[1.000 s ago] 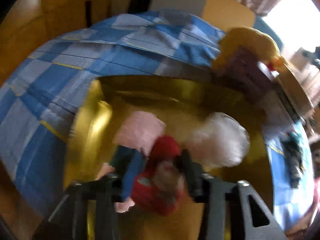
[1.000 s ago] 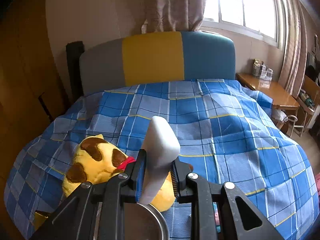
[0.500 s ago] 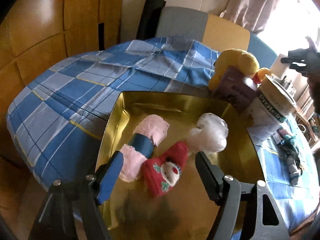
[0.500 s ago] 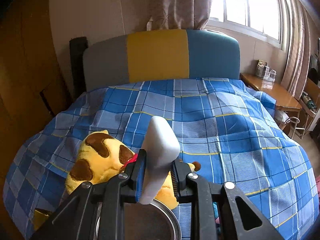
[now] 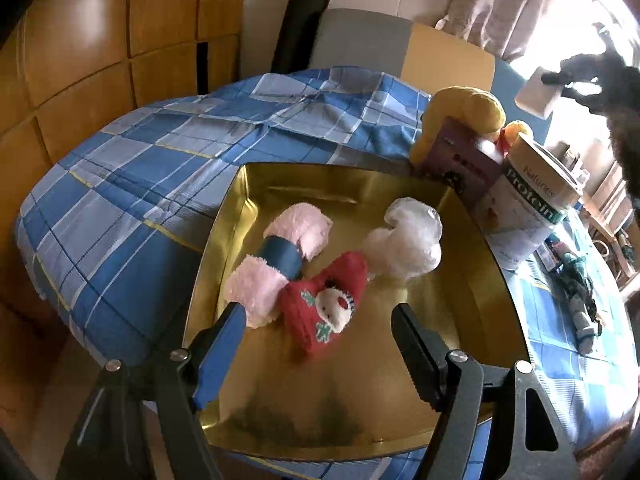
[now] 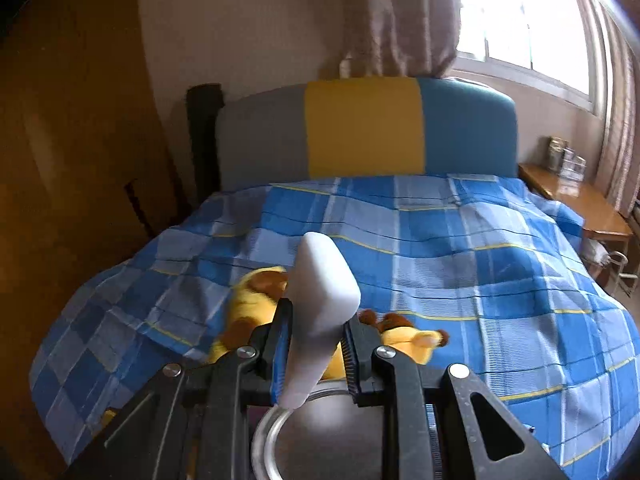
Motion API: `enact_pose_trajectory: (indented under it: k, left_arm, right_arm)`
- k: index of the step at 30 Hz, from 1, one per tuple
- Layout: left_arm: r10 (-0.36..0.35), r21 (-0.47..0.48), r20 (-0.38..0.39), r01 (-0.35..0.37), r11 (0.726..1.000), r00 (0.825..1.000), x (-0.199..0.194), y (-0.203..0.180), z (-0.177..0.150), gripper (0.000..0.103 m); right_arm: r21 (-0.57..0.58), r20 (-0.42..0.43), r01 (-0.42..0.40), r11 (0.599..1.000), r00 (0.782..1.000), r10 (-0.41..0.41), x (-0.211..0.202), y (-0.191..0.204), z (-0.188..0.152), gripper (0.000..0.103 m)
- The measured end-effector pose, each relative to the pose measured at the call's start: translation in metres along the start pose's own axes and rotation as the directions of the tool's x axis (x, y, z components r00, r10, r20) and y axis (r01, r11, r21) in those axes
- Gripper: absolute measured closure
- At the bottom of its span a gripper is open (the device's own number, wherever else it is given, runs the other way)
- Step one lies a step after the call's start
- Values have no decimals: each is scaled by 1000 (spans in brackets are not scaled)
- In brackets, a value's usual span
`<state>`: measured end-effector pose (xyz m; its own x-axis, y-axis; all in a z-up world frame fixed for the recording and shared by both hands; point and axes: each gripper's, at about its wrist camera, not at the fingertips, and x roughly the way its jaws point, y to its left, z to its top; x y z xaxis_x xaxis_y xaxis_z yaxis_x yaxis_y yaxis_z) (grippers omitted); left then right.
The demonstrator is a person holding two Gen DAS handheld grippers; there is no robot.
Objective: Organize soft objects
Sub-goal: 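Lower the white sponge onto the gold tray and open the right gripper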
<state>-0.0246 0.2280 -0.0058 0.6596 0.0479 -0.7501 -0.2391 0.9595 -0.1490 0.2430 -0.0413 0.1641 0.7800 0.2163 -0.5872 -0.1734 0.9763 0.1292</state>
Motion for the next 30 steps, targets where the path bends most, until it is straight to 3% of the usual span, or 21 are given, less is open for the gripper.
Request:
enact_pose_trajectory:
  k: [9,17,24,30]
  left_arm:
    - [-3,-4,5,3,1000,1000,-3,1,-1,27]
    - [1,-5,19,-1,1000,1000,-6,2,-2,27]
    - [15,16,52,-16,1000,999,-13,-4,-3,27]
    - [19,33,65,-21,999,998,-18,-7,-3,27]
  right_arm:
    - [-136,-43,-161,977,987,157,-12,58,-23,81]
    - [-308,-240,-264,914,951,193,0,105,-74,81]
    - [-439,-440,-273,856,896,60,42,134,-143,81]
    - [-455,-456,-223,862,890,-11,71,137,-177,78]
